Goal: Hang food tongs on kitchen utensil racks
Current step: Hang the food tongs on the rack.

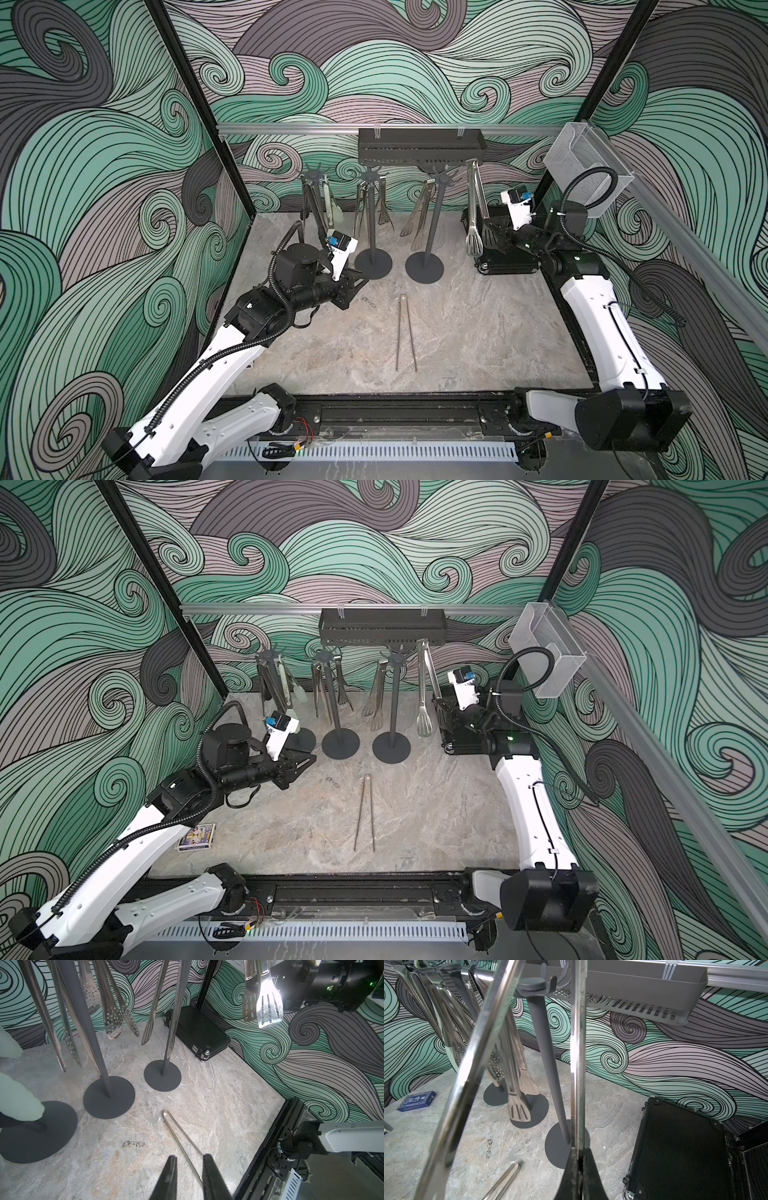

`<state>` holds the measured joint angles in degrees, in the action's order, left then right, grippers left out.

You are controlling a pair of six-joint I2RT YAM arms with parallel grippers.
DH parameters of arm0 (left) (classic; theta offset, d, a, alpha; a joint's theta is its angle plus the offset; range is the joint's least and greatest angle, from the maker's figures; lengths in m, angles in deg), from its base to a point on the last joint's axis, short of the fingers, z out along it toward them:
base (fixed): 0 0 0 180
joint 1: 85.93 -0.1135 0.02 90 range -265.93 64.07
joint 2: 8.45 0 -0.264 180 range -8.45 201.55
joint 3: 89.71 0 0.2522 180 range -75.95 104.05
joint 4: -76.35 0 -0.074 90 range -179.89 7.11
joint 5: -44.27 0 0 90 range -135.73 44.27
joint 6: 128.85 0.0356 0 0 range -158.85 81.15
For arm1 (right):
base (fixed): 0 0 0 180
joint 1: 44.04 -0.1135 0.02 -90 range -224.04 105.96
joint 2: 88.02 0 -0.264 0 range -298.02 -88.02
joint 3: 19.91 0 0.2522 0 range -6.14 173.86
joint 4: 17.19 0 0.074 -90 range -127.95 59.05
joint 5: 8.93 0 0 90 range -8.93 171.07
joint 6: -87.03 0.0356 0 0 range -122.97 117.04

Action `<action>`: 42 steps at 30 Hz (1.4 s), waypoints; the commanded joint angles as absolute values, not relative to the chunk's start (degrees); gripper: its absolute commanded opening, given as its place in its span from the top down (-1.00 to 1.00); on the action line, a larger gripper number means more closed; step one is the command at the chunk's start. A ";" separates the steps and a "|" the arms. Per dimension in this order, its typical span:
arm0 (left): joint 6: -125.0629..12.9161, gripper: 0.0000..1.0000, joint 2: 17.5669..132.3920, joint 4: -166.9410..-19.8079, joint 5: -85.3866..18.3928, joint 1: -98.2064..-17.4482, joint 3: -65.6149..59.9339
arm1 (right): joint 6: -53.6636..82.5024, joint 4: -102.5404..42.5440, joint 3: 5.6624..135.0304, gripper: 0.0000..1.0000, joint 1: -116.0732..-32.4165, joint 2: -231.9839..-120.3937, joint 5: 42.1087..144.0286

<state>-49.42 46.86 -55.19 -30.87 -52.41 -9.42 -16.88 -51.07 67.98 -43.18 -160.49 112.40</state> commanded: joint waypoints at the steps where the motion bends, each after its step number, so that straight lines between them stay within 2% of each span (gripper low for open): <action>1: -49.49 0.54 46.92 -56.40 -30.09 -52.02 -8.62 | -15.73 -48.85 69.53 1.00 -43.04 -161.21 114.29; 21: -49.66 0.55 46.92 -56.76 -29.69 -52.04 -9.07 | -14.94 -50.28 68.91 1.00 -43.76 -163.00 115.96; 42: -49.84 0.55 46.18 -56.76 -28.94 -52.07 -9.32 | -16.33 -53.14 67.03 1.00 -46.07 -163.79 112.57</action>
